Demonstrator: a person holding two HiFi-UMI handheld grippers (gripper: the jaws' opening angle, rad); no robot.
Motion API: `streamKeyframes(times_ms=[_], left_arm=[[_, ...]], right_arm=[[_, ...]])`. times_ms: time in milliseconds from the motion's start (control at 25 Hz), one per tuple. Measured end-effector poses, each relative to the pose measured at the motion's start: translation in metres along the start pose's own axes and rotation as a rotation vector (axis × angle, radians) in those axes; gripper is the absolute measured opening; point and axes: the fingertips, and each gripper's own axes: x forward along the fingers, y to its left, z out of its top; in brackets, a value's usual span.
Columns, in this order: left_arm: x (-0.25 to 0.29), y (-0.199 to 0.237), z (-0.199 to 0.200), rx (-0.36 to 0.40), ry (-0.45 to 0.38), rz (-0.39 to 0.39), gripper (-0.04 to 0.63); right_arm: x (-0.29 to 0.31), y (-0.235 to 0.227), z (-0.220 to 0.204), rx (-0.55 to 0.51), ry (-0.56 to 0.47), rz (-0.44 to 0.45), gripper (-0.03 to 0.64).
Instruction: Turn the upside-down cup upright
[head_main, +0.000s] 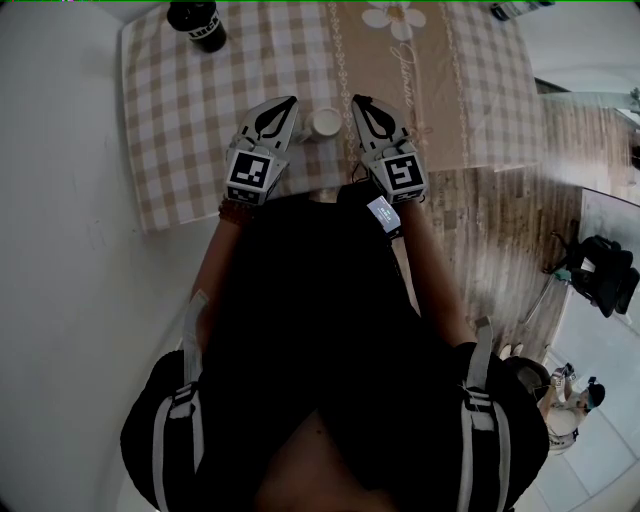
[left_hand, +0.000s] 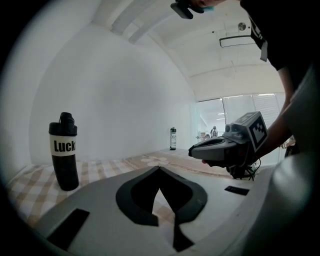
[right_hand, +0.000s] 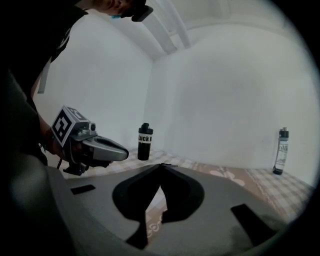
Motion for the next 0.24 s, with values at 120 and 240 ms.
streamKeyframes(times_ms=[120,240], left_arm=[[0.0007,-0.0005,-0.0024,-0.032,-0.002,-0.001,0.009],[0.0011,0.0001,-0.0088,-0.046,0.015,0.0,0.009]], right_arm=[[0.0005,-0.0018,-0.0016,0.003,0.001,-0.001,0.005],[0.0013,-0.0034,-0.0024,0.008,0.0,-0.001,0.005]])
